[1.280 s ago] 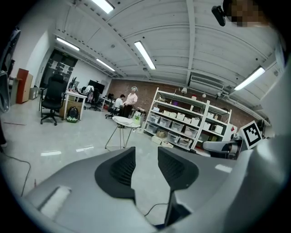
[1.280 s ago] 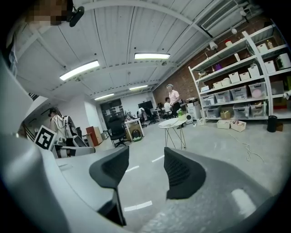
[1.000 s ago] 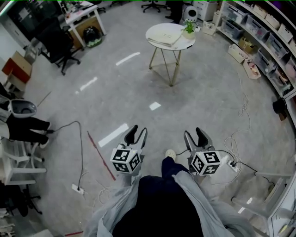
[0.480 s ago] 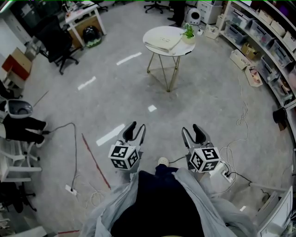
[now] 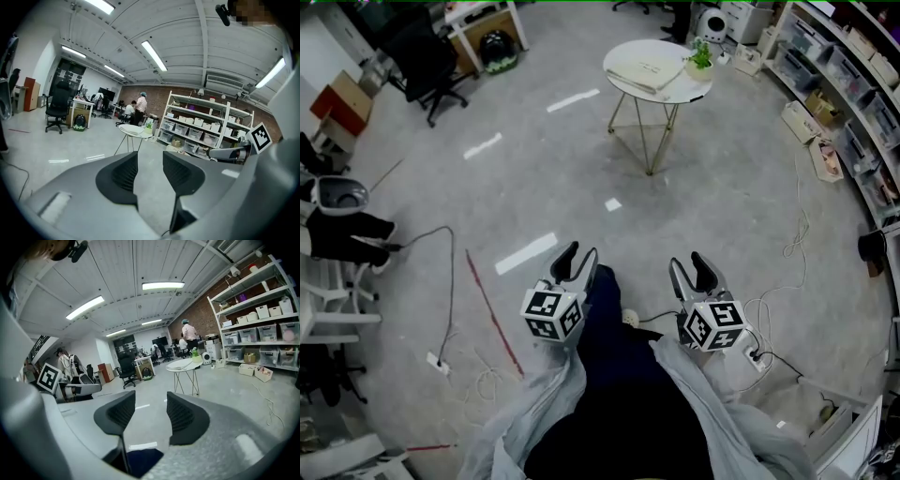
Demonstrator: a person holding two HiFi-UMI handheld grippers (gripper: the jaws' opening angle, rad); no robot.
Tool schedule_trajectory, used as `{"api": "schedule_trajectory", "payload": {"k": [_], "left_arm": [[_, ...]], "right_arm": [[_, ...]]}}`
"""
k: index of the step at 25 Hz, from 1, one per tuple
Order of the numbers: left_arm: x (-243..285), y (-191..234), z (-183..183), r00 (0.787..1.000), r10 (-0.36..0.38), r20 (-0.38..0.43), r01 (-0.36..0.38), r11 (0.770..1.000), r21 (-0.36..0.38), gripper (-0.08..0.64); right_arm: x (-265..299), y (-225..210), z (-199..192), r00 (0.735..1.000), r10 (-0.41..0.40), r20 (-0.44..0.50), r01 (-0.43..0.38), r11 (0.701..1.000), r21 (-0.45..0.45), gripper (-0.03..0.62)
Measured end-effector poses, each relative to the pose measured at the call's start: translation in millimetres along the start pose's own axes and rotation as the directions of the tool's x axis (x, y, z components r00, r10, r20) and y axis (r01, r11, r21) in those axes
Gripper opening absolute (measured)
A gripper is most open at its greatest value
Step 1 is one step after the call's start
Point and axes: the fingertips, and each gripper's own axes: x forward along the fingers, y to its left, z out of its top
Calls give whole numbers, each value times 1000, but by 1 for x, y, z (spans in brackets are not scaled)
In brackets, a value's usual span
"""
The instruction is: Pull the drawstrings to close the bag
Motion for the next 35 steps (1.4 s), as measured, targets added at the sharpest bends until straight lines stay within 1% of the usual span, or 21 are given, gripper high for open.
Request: {"api": "schedule_trajectory", "payload": {"k": [5,7,10,13,17,21,25,31,35], "left_arm": [[10,8,-1,1000,7,-19,-7,1000,-2,163],[21,12,2,1000,5,-19,-5,1000,-3,164],[39,20,2,999,-1,-41,0,1000,-10,164],[61,35,9,999,4,-45,-4,1000,-20,167],[100,56,30,999,-4,-40,3,1000,-25,169],[139,80,62,999,-10,-34,9,1000,-22,169],[177,104,94,999,-24,-28,24,1000,-5,169],[229,144,130,999,-35,-30,35,999,-4,169],[262,168,145,998,-54,-39,55,998,7,169]], "right_arm": [[12,-7,3,1000,-4,-9,4,1000,0,199],[22,-13,4,1000,-7,-14,7,1000,5,199],[39,-19,6,999,-8,-33,8,1000,13,199],[62,-24,15,999,0,-40,1,1000,13,199],[102,-39,34,999,-2,-52,3,1000,14,199],[147,-49,70,999,3,-43,-3,1000,0,199],[190,-61,104,1000,-11,-20,11,1000,-7,199],[247,-76,134,999,-27,-20,27,1000,1,199],[285,-84,152,999,-41,-6,41,999,2,199]]}}
